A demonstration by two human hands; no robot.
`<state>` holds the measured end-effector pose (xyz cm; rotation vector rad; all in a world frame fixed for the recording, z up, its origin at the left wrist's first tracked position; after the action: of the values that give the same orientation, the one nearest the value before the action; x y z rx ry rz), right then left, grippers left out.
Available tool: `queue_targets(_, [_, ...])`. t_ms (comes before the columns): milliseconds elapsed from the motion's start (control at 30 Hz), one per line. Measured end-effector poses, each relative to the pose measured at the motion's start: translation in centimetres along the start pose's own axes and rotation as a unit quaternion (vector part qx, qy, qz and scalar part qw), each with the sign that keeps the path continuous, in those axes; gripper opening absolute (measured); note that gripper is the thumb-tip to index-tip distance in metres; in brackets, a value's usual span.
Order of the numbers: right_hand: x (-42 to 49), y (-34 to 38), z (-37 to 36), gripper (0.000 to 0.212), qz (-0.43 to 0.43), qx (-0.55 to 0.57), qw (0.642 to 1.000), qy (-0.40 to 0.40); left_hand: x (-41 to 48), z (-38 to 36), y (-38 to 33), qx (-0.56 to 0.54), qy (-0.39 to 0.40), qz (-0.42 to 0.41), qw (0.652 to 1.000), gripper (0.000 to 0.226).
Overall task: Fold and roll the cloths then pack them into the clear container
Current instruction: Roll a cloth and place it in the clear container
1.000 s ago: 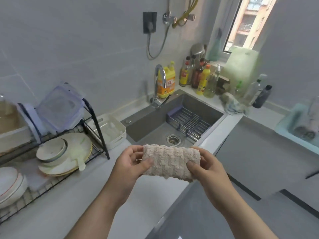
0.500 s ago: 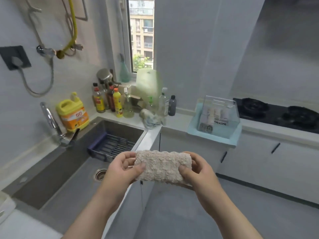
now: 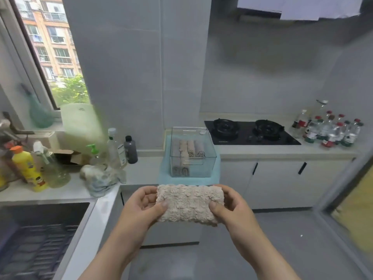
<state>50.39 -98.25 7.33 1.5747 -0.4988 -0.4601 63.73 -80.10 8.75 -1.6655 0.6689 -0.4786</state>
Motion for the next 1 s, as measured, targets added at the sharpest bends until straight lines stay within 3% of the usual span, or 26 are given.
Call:
queue_targets(167, [7.3, 0.6, -1.0, 0.046, 0.012, -0.015, 1.0, -0.016, 8.4, 2.0, -0.9, -0.001, 0.03, -0.005, 1.0, 0.028])
queue_targets(567, [19.3, 0.5, -1.1, 0.046, -0.002, -0.008, 0.998, -0.058, 23.0, 2.8, -0.4, -0.019, 0.059, 0.032, 0.998, 0.031])
queue_targets(700, [23.4, -0.1, 1.0, 0.035, -0.009, 0.005, 0.998, -0.054, 27.2, 1.5, 0.1, -0.039, 0.102, 0.08, 0.991, 0.023])
queue_targets(1000, [34.6, -1.1, 6.5, 0.033, -0.034, -0.016, 0.999, 0.031, 38.9, -4.2, 0.6, -0.111, 0.008, 0.071, 0.991, 0.014])
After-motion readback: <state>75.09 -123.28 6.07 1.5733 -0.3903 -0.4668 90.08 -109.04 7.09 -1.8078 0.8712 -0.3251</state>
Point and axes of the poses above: each hand's wrist, its own x-axis towards the middle knuckle, its own z-axis out of the back of the hand, y = z × x, the point moved 1 cm from there along x, towards the middle knuckle, and after that the axes turned 5 degrees about y, right-handed, at the moved point
